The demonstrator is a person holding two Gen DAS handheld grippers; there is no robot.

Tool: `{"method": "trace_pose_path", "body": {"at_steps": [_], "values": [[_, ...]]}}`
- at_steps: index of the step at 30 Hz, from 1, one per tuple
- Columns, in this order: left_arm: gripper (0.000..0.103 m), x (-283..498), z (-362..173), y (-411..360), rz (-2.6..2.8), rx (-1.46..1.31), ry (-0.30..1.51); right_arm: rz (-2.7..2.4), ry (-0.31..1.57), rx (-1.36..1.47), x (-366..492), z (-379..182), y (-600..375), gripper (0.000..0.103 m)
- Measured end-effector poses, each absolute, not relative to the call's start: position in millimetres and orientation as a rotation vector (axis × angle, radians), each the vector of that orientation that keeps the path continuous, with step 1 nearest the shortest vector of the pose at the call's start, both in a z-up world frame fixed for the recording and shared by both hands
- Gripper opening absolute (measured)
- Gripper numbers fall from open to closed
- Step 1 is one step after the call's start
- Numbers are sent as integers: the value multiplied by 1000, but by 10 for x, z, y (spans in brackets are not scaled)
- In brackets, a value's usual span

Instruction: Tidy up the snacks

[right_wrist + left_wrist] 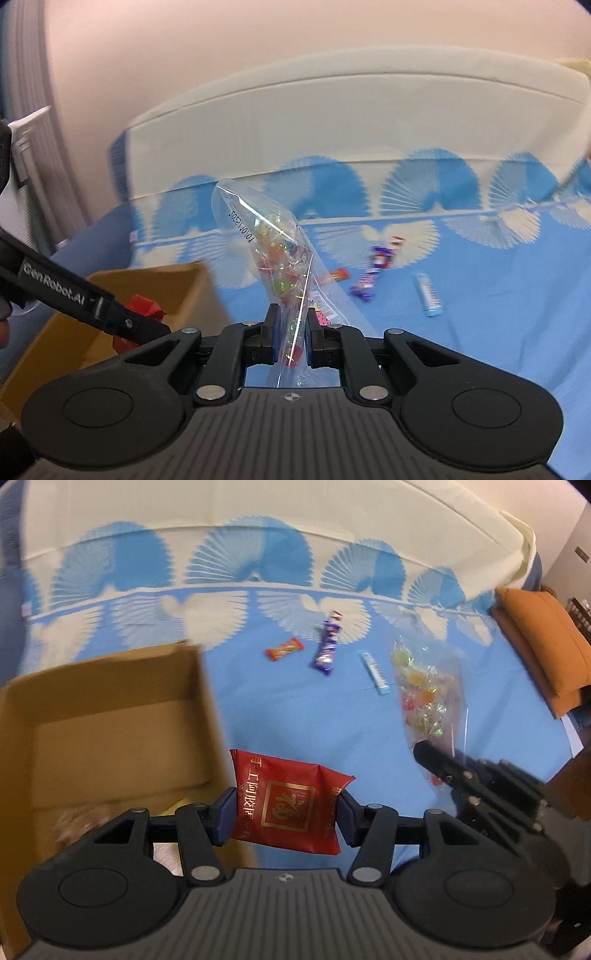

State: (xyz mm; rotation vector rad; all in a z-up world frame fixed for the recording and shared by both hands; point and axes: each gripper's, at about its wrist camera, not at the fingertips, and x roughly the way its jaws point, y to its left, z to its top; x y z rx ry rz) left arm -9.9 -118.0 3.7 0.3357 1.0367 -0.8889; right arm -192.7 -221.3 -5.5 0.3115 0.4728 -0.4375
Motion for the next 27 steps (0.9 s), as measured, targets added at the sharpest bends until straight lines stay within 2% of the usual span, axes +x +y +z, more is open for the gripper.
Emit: {"method": "trace_pose_path", "body": {"at_steps": [14,27], "values": [[60,-293,302,578,-660,256,958,-143,540,242,-1710,410,-544,14],[61,-444,446,951,-672,172,907,-120,585,193,-1764,475,-24,14]]}}
